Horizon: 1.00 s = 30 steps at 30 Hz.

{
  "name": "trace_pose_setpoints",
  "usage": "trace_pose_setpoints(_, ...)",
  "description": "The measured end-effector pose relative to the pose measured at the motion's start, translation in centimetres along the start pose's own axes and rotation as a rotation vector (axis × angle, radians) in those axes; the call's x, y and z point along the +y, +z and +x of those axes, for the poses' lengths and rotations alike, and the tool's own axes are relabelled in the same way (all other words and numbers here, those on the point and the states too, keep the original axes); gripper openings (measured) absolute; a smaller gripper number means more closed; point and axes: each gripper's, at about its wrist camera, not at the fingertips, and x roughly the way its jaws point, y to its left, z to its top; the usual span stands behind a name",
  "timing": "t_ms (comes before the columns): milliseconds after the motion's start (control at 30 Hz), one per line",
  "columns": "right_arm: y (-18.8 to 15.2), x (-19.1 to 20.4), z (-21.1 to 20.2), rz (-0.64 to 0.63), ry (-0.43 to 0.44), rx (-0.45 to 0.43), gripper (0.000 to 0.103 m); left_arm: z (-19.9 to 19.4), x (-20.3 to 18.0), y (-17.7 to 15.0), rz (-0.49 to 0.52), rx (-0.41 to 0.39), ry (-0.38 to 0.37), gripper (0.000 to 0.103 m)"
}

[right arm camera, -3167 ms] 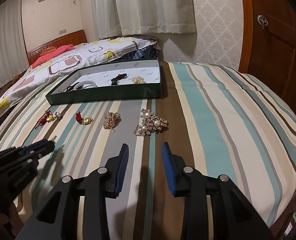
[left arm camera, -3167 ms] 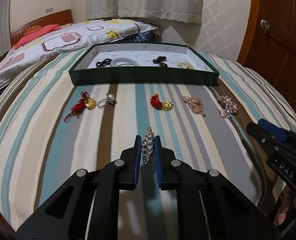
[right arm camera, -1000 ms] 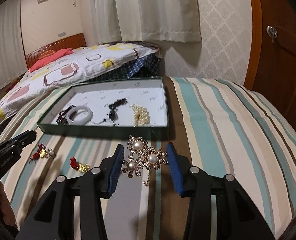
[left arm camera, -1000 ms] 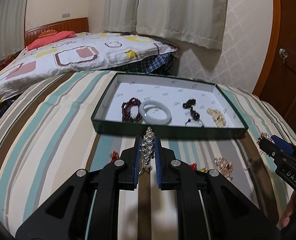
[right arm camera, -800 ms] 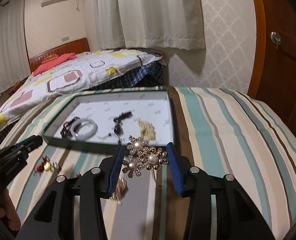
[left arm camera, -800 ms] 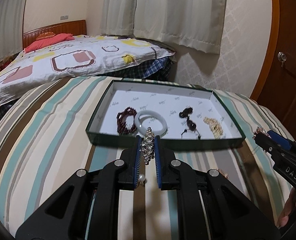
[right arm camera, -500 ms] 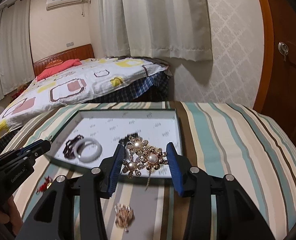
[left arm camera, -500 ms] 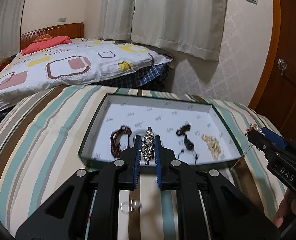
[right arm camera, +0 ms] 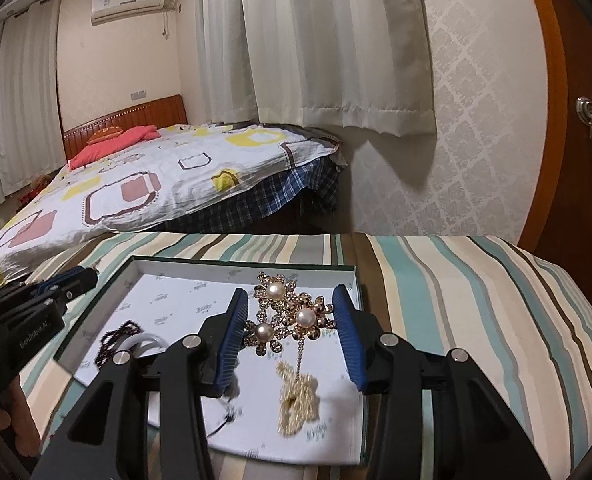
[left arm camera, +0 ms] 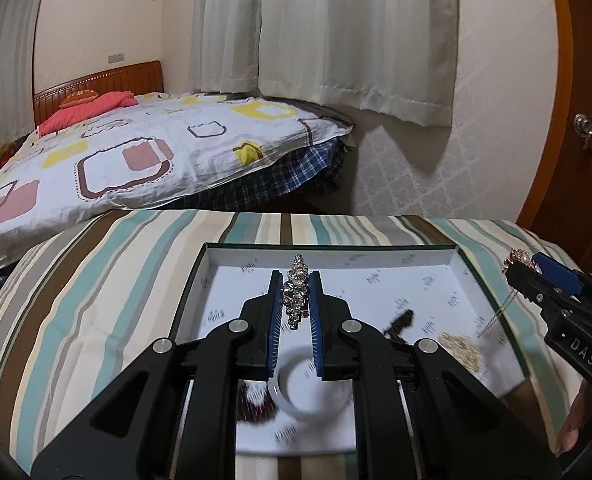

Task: Organize jewelry
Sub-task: 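Carry both brooches into the green box and open both tools to release them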

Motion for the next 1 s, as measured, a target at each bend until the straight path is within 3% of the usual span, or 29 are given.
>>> trace_pose_setpoints(233, -0.4, -1.0, 4.9, 0.017, 0.017, 0.103, 0.044, 5.9, 1.4, 1.2, -0.013, 0.123, 0.004, 0.013)
trace_pose_setpoints(567, -1.4, -2.2, 9.2, 0.044, 0.02, 0.27, 0.044, 10.9, 2.4, 1.0, 0.0, 0.262, 0.007, 0.013)
trace_pose_setpoints(767, -1.6, -2.3, 9.6, 0.038, 0.009, 0.296, 0.045, 12.5, 2.7, 0.9, -0.012, 0.343, -0.008, 0.016)
trace_pose_setpoints(1000, -1.6, -2.1, 9.8, 0.022, 0.005, 0.307, 0.045, 12.7, 2.4, 0.9, 0.011, 0.352, 0.001, 0.028)
